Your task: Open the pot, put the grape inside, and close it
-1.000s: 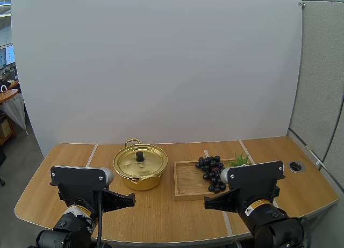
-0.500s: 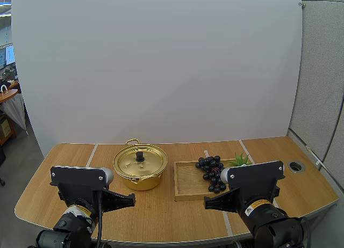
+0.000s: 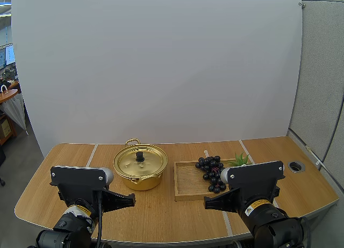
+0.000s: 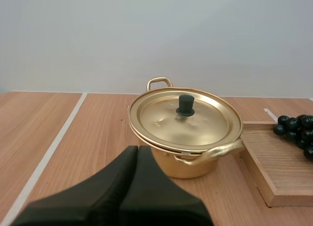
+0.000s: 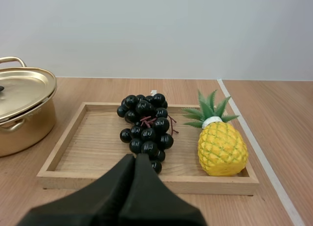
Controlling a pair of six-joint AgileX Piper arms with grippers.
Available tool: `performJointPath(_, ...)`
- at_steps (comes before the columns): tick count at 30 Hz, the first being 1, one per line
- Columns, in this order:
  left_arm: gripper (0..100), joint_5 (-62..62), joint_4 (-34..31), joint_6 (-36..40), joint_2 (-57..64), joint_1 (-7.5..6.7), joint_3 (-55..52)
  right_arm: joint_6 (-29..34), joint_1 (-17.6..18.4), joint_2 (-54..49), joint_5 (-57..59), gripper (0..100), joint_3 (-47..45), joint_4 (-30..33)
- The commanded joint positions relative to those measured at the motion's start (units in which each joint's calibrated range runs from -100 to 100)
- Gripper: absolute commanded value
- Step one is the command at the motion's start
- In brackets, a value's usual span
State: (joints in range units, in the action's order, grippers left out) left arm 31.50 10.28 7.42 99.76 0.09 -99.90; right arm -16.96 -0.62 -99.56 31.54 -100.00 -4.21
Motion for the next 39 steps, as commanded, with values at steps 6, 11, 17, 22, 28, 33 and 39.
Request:
performJointPath(6, 0, 0.0, -0.2, 0.8, 0.2, 0.05, -0.1, 0.0, -0.2, -0.4, -0.2, 0, 0.0, 0.0)
performJointPath(11, 0, 0.0, -0.2, 0.8, 0.2, 0.05, -0.1, 0.0, -0.2, -0.4, -0.2, 0, 0.0, 0.0)
performJointPath(17, 0, 0.0, -0.2, 0.8, 0.2, 0.05, -0.1, 0.0, -0.2, -0.4, -0.4, 0, 0.0, -3.7)
performJointPath(22, 0, 0.5, -0.2, 0.8, 0.2, 0.05, 1.6, -0.2, -0.2, -0.4, 1.1, 0, 0.1, -3.0)
performJointPath(28, 0, 2.4, -0.2, 0.8, 0.2, 0.05, 10.7, -0.2, -0.2, -0.4, 9.4, 0, 11.9, -2.8)
performJointPath(33, 0, 6.6, -0.2, 0.8, 0.2, 0.05, 20.3, -0.2, -0.2, -0.4, 17.8, 0, 23.2, -2.8)
performJointPath(39, 0, 16.2, -0.2, 0.7, 0.2, 0.05, 33.3, -0.2, -0.2, -0.4, 24.7, 0, 32.5, -2.8)
